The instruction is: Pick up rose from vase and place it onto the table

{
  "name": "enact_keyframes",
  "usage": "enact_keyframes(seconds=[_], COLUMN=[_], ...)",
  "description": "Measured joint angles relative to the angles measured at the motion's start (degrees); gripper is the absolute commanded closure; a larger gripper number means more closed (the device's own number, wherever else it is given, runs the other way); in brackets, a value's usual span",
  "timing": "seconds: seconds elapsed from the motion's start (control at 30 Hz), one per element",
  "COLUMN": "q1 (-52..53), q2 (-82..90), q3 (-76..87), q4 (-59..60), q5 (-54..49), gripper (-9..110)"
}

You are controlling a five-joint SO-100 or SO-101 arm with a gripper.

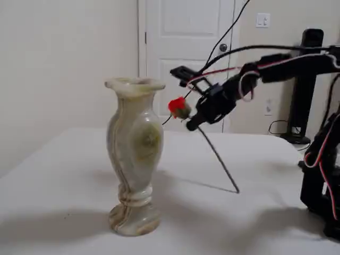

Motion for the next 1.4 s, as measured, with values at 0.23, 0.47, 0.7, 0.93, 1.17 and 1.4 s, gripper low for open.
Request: enact_keyframes(seconds=[0.23,0.47,0.7,0.93,1.17,1.4], q1=[-3.87,-5.98,-7.65,-8.09,-8.26,-9.23], q2=[-8.53,-15.73,-27.33,-37.71,-43.33,-44.21], q3=[1.23,4.75,5.62,5.54,5.54,6.5], q4=[-12.57,-24.96,-38.94,-51.24,-61.7,-66.8], q5=[2.46,2.64,1.05,0.26,0.09,0.09], gripper=[102,102,102,95,81,69])
